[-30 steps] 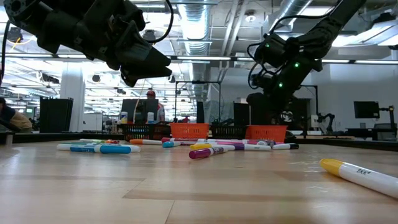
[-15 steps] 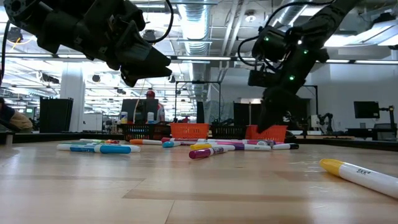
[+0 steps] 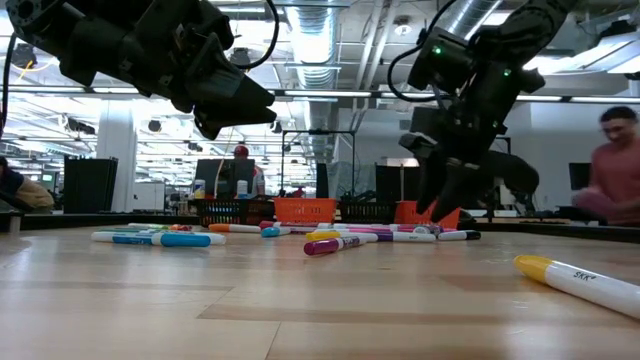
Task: Pick & Place Markers
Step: Put the big blue marker pen into the right orange basket
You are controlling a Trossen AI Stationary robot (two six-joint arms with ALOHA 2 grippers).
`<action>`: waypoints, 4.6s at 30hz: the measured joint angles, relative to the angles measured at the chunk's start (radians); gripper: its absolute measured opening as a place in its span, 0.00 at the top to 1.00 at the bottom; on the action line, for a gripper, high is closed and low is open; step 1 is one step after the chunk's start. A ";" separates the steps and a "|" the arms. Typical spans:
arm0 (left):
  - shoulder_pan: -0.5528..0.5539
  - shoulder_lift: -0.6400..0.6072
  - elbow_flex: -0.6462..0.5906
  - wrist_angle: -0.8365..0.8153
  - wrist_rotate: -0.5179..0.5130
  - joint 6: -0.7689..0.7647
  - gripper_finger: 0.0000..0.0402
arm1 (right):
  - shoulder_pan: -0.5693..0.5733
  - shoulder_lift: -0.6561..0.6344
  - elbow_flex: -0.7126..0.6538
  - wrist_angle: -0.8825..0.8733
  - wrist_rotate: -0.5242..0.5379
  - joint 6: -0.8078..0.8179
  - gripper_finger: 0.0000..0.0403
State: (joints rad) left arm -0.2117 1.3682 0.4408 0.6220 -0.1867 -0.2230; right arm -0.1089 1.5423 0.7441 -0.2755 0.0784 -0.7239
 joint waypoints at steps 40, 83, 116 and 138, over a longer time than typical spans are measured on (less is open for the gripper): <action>0.000 0.000 0.000 0.000 0.000 -0.003 0.61 | -0.065 0.053 -0.003 0.137 -0.001 0.131 0.71; 0.000 0.000 0.000 0.000 0.000 -0.003 0.61 | -0.071 0.083 -0.004 0.109 -0.095 0.201 0.80; 0.000 0.000 0.000 0.000 0.000 -0.003 0.61 | -0.219 0.079 0.305 -0.104 0.108 0.688 0.84; 0.000 0.000 0.000 0.000 0.000 -0.019 0.61 | -0.595 0.081 0.332 -0.133 0.103 1.013 0.84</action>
State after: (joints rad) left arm -0.2115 1.3685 0.4408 0.6220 -0.1867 -0.2418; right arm -0.7041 1.6230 1.0760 -0.4082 0.1818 0.2892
